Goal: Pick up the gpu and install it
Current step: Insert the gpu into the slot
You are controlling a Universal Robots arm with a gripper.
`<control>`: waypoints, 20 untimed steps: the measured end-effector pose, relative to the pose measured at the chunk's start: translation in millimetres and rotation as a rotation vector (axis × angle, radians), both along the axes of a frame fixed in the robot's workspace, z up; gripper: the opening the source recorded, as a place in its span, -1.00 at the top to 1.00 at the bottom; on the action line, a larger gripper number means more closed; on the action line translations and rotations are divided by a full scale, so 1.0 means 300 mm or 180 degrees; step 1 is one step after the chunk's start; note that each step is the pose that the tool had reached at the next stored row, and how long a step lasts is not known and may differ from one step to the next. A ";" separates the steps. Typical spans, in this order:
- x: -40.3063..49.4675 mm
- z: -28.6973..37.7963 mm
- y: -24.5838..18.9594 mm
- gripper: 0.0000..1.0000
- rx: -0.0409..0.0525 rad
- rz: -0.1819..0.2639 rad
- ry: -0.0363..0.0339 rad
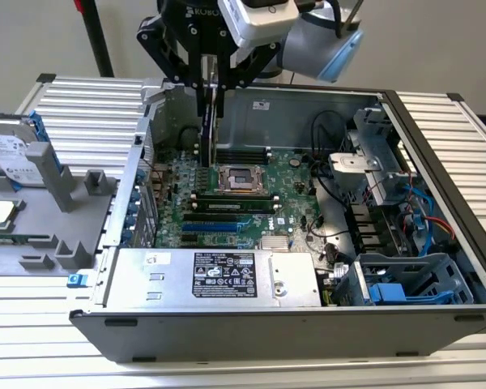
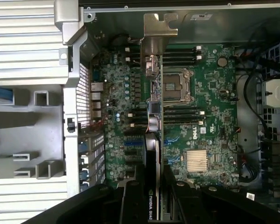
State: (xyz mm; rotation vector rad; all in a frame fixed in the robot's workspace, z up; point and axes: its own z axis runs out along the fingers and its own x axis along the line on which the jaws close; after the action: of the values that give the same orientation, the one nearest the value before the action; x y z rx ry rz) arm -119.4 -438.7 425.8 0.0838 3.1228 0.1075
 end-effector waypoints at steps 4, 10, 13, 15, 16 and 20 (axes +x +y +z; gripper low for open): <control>0.014 0.000 0.000 1.00 0.0000 0.0000 0.0000; 0.029 0.000 0.000 1.00 0.0000 0.0000 0.0000; 0.033 0.000 0.000 1.00 0.0000 0.0000 0.0000; 0.034 0.000 0.000 1.00 0.0000 0.0000 0.0000; 0.034 0.000 0.000 1.00 0.0000 0.0000 0.0000; 0.035 0.000 0.000 1.00 0.0000 0.0000 0.0000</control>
State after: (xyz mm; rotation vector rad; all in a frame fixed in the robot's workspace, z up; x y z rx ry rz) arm -108.7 -438.7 425.8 0.0838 3.1228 0.1075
